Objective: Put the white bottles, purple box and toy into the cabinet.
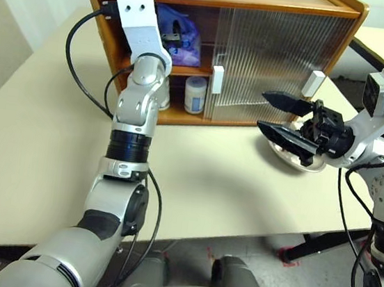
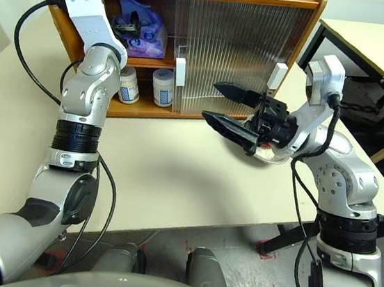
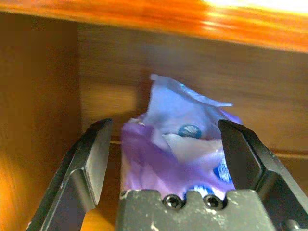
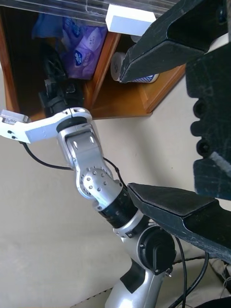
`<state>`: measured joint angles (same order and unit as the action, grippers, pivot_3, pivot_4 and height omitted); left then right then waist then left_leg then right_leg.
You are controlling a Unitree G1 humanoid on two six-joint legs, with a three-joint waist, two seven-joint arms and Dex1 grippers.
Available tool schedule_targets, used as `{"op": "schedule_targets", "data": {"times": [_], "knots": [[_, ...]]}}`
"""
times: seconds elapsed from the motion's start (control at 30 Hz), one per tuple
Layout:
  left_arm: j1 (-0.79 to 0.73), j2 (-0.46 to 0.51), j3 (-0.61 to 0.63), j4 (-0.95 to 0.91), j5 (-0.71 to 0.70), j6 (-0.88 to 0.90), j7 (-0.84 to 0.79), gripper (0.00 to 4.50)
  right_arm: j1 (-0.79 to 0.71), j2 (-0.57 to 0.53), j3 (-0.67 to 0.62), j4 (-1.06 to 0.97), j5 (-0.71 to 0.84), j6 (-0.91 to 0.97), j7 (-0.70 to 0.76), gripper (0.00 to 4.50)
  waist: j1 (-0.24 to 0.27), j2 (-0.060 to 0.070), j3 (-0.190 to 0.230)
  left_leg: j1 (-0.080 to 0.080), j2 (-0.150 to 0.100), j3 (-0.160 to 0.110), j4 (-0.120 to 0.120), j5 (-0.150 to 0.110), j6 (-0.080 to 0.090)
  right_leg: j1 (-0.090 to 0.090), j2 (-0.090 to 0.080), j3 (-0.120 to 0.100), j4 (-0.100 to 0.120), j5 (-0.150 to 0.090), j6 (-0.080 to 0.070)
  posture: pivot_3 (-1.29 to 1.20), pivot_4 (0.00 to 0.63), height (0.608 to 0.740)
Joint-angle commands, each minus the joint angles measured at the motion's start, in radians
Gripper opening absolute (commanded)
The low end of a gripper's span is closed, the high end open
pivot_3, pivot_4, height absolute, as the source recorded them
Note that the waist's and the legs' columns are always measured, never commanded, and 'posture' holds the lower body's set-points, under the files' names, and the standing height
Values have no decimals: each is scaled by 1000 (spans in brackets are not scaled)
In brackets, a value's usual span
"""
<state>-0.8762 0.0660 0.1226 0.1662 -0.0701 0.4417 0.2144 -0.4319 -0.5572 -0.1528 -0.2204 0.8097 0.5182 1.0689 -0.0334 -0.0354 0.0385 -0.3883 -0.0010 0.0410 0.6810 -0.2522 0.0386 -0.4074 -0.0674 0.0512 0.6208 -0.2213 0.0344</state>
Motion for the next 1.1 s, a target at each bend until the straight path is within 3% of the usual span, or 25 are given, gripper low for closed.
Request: {"op": "schedule_targets", "data": {"times": [0.03, 0.33, 0.73, 1.1], "knots": [[24, 25, -39, -77, 6, 33, -68, 4473, -18, -12, -1, 17, -4, -10, 13, 4500, 0, 0, 0, 0, 0, 0, 0, 0, 0, 0, 0, 0, 0, 0, 0, -6, 0, 740], [117, 75, -97, -202, -49, 69, -282, 4473, -37, -15, 4, 37, -9, -9, 23, 4500, -1, 0, 0, 1, 0, 0, 0, 1, 1, 0, 0, 1, 0, 0, 0, -1, 0, 740], [190, 94, -80, -137, -52, 53, -360, 26, -28, -17, -5, 23, -6, -5, 11, 4500, 0, 0, 0, 1, 2, 0, 0, 2, 4, 0, 0, 3, 0, 0, 0, -17, 0, 740], [163, 83, -66, -7, -16, -7, -292, 26, -20, -20, -8, 15, -5, -8, 2, 4500, 0, 0, 0, 1, 2, 0, 0, 2, 4, 0, 0, 3, 0, 0, 0, -31, 0, 740]]}}
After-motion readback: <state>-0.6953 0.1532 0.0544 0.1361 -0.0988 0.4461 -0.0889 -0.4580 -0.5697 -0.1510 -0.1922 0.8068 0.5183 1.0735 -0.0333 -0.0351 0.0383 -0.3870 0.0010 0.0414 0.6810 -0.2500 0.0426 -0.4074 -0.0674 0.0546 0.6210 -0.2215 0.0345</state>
